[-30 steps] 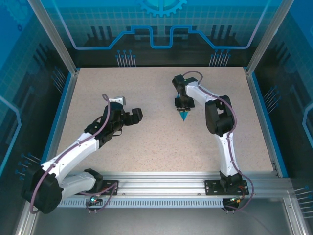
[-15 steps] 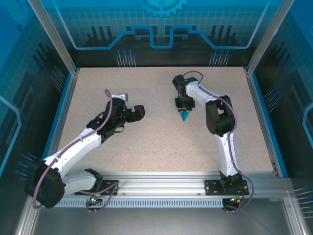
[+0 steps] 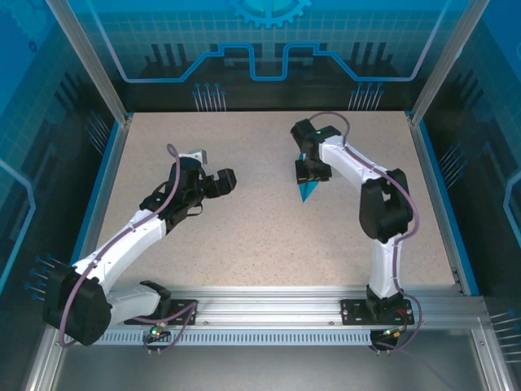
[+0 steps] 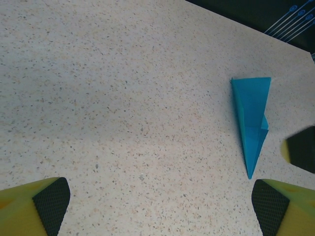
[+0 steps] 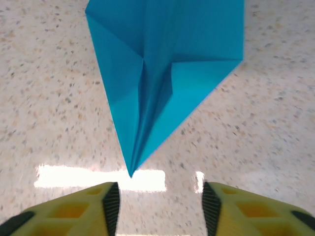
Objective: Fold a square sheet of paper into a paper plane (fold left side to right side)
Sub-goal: Place the paper plane at the top-center of the table, then reset both arms
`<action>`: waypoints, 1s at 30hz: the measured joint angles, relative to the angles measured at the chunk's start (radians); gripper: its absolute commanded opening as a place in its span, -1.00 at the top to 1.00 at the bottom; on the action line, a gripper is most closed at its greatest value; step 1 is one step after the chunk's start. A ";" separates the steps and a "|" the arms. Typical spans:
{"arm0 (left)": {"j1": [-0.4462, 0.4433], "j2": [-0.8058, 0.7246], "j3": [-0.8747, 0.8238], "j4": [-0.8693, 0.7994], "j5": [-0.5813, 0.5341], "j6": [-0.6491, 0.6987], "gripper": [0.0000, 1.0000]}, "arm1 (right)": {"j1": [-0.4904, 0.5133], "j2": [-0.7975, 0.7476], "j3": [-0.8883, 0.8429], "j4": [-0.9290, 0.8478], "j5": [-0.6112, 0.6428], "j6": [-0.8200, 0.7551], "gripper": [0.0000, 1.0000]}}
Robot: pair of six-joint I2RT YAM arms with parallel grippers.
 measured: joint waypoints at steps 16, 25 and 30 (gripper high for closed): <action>0.122 -0.082 -0.105 0.122 -0.238 0.111 -0.97 | -0.208 -0.774 -0.615 0.371 0.156 -0.123 -0.99; 0.125 -0.130 -0.275 0.229 -0.428 0.259 -0.97 | -0.435 -0.822 -1.027 0.791 0.109 -0.225 -1.00; 0.138 -0.125 -0.338 0.275 -0.450 0.320 -0.97 | -0.460 -0.725 -1.144 1.042 0.031 -0.274 -1.00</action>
